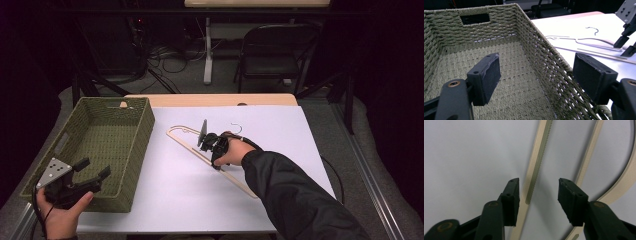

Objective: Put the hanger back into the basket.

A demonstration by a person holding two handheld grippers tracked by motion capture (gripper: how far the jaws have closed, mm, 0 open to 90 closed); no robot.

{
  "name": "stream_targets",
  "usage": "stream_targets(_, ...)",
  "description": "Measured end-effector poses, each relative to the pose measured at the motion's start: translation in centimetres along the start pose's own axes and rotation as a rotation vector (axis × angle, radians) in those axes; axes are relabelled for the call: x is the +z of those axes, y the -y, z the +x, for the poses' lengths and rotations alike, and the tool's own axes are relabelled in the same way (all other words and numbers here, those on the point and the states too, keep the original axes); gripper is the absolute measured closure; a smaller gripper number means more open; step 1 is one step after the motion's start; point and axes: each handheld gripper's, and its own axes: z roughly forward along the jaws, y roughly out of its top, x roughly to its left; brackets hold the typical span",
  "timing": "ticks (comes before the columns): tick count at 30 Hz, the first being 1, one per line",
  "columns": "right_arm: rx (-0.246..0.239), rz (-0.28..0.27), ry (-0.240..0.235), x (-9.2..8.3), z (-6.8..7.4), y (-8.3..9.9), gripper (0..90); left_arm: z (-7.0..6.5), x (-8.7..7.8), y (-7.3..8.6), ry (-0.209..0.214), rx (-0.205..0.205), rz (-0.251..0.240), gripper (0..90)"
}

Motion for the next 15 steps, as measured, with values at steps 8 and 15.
stream_targets(8,0.009,0.022,-0.032,1.0,0.2,0.0,61.7,0.1,-0.2,0.0,-0.004,-0.003,-0.008,22.6)
stream_targets(15,0.014,0.021,-0.029,1.6,0.2,0.2,64.8,0.1,-0.2,0.0,-0.005,-0.003,-0.007,22.6)
